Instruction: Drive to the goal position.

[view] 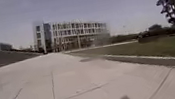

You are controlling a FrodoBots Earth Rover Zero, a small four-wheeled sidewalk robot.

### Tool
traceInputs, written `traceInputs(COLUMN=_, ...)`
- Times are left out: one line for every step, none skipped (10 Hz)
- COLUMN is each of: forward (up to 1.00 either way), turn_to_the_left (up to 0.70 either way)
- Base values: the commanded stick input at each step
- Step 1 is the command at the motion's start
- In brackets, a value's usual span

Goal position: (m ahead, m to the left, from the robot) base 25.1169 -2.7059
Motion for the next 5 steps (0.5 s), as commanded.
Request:
traceInputs(forward=0.70, turn_to_the_left=0.27)
traceInputs(forward=0.70, turn_to_the_left=0.27)
traceInputs(forward=0.70, turn_to_the_left=0.27)
traceInputs(forward=0.70, turn_to_the_left=0.27)
traceInputs(forward=0.70, turn_to_the_left=0.27)
